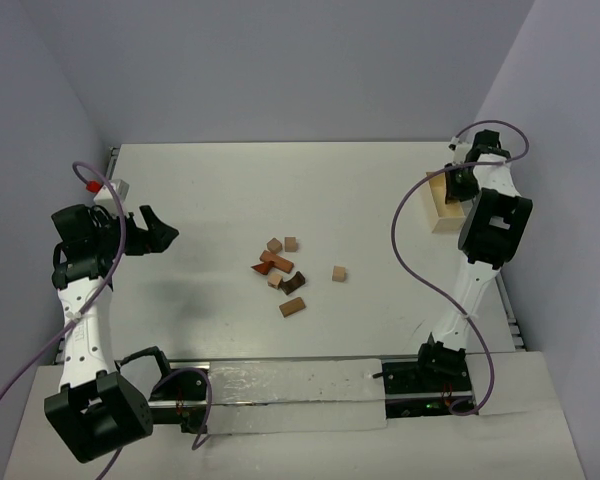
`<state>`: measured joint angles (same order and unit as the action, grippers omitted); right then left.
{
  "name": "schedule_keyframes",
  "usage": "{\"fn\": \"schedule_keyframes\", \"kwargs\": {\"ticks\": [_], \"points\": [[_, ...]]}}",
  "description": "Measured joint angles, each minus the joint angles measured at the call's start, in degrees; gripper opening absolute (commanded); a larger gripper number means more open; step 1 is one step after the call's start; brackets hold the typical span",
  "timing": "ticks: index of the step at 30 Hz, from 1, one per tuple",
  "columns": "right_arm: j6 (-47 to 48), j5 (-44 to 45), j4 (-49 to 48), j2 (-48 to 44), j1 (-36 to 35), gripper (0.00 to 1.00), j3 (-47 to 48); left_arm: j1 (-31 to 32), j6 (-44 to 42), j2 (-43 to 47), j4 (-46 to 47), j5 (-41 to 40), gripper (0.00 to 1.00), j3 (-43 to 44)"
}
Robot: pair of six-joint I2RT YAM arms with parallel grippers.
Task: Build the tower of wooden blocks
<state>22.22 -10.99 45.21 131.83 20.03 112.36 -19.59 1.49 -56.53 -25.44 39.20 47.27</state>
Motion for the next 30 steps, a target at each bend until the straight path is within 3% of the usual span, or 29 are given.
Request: {"fn": "schedule_keyframes", "kwargs": {"ticks": [2, 4, 11, 15, 19, 21, 26, 30], "points": [[0.0, -0.01, -0.02, 0.0, -0.01, 0.72, -0.33, 0.0, 0.18, -0.01, 0.05, -0.09, 0.99, 0.0], [-0.09, -0.22, -0.09, -0.1, -0.02, 0.78, -0.34, 0.0, 0.35, -0.02, 0.05, -0.23, 0.99, 0.0], [-0.12, -3.05, 2.43, -5.3, -0.36, 0.84, -0.37, 0.0, 0.74, 0.01, 0.08, -0.37, 0.99, 0.0], [-0.14, -4.7, 6.53, -13.46, -1.4, 0.85, 1.76, 0.0, 0.9, 0.06, 0.16, -0.33, 0.99, 0.0], [0.65, -6.3, 7.72, -24.09, -4.6, 0.99, 3.72, 0.0, 0.69, 0.6, 0.16, 0.07, 0.99, 0.0], [1.83, -7.24, 7.49, -30.12, -7.18, 1.0, 2.44, 0.0, -0.44, 1.35, 0.13, 1.33, 0.99, 0.0], [5.0, -8.44, 4.61, -47.39, -19.57, 1.0, -14.38, 0.0, -4.91, 4.05, -0.15, 5.88, 0.97, -0.01], [7.27, -9.89, 2.65, -53.06, -32.0, 1.0, -29.75, 0.0, -9.32, 4.63, -0.95, 8.9, 0.95, -0.81]]}}
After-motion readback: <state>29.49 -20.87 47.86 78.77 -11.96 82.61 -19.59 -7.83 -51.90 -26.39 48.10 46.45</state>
